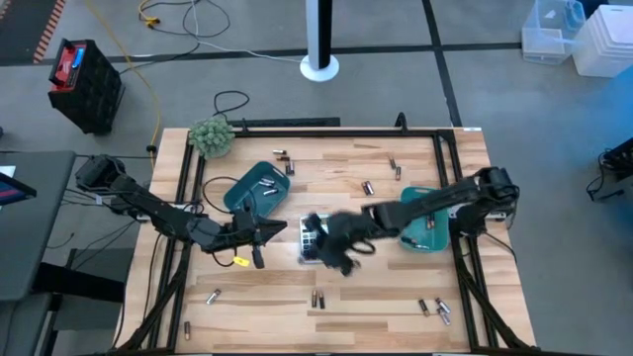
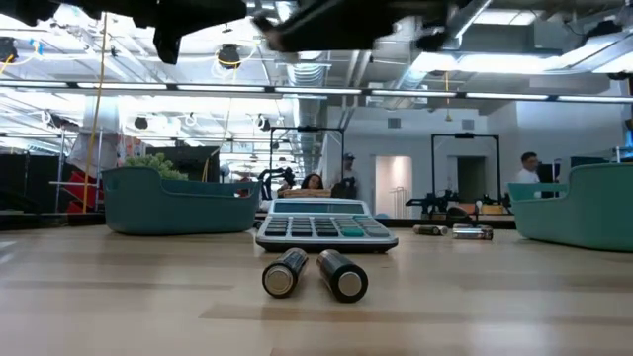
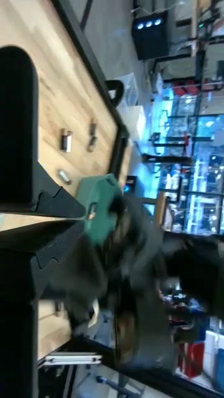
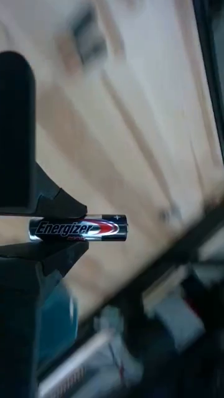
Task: Sort batteries
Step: Put the silver/black battery into the blue bin
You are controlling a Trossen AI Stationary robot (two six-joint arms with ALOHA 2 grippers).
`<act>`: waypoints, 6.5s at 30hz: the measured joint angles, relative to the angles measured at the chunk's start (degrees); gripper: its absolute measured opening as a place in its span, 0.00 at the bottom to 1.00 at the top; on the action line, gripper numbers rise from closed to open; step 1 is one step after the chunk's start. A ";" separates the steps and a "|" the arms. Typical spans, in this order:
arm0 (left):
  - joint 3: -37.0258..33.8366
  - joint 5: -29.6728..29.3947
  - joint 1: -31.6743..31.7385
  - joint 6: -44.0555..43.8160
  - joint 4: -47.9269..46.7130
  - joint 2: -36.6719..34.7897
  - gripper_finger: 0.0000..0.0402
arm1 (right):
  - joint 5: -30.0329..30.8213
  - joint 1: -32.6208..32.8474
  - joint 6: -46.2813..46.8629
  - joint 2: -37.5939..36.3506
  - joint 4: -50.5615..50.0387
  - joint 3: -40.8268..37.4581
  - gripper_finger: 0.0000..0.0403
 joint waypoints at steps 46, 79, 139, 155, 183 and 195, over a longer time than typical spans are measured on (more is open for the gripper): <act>0.02 -7.30 -5.92 27.15 -1.64 -15.34 0.03 | -6.82 -23.16 19.07 18.28 0.20 28.28 0.57; 14.56 32.72 31.41 6.22 -13.26 14.56 0.15 | -0.09 -23.40 29.07 -63.46 8.60 -49.24 0.34; 81.29 57.97 38.03 20.13 -50.63 72.15 0.41 | 28.40 2.01 29.53 -76.49 6.03 -50.11 0.34; 81.33 59.87 37.48 21.38 -48.59 72.53 0.41 | 28.40 0.91 29.81 -76.49 6.08 -50.10 0.34; 86.42 56.00 36.74 21.50 -55.01 77.72 0.11 | 28.39 -1.56 30.33 -76.47 5.82 -50.10 0.34; 86.28 56.14 36.02 22.63 -55.02 77.02 0.11 | 28.38 -1.71 30.97 -76.49 7.06 -50.10 0.34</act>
